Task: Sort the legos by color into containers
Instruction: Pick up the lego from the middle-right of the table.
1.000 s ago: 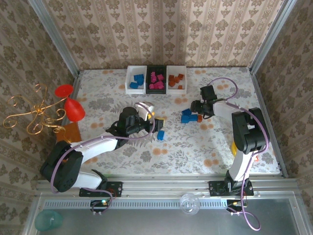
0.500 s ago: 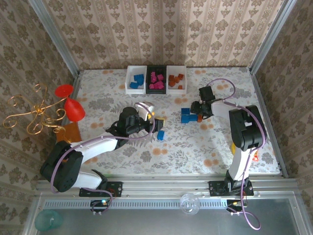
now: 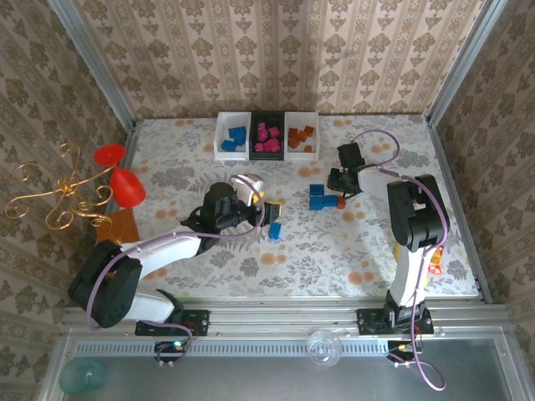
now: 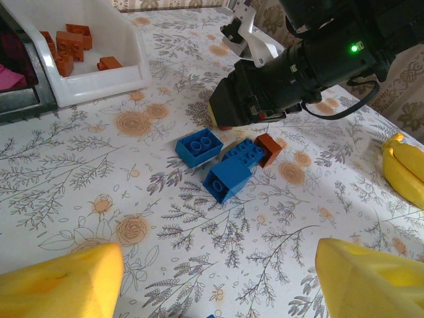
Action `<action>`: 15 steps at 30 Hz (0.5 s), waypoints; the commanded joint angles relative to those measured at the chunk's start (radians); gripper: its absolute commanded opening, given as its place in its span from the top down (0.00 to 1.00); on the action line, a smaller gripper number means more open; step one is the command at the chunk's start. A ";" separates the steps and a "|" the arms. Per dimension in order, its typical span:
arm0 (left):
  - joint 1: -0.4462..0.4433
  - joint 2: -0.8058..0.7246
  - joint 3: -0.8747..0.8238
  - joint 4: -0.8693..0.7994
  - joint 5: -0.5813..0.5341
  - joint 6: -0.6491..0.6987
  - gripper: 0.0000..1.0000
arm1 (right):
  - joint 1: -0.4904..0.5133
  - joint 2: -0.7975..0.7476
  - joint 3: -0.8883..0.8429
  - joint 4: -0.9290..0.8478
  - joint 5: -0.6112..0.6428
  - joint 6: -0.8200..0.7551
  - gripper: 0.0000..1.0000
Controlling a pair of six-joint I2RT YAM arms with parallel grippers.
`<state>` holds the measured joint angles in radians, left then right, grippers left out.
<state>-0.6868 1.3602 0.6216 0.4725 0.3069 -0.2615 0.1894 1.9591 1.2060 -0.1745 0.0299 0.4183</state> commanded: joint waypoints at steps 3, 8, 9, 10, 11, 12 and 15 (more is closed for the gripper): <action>-0.005 -0.007 -0.005 0.007 -0.015 0.006 0.23 | 0.005 -0.038 -0.002 0.058 -0.049 0.001 0.74; -0.003 -0.003 -0.005 0.003 -0.042 0.010 0.23 | 0.035 -0.117 -0.046 0.222 -0.129 0.026 0.78; -0.003 0.000 -0.004 0.004 -0.051 0.011 0.23 | 0.041 -0.116 -0.037 0.250 -0.136 0.031 0.79; -0.003 0.003 -0.001 0.005 -0.061 0.013 0.23 | 0.046 -0.108 -0.023 0.265 -0.139 0.034 0.79; -0.002 0.007 0.003 0.009 -0.075 0.013 0.23 | 0.051 -0.096 -0.005 0.274 -0.140 0.039 0.79; 0.000 0.010 0.012 0.011 -0.093 0.009 0.23 | 0.056 -0.079 0.018 0.282 -0.145 0.047 0.79; 0.000 0.013 0.043 0.002 -0.140 0.008 0.22 | 0.064 -0.021 0.097 0.312 -0.165 0.076 0.79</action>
<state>-0.6868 1.3624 0.6254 0.4713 0.2276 -0.2615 0.2459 1.8961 1.2335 0.0555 -0.0937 0.4538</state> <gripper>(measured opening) 0.775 0.274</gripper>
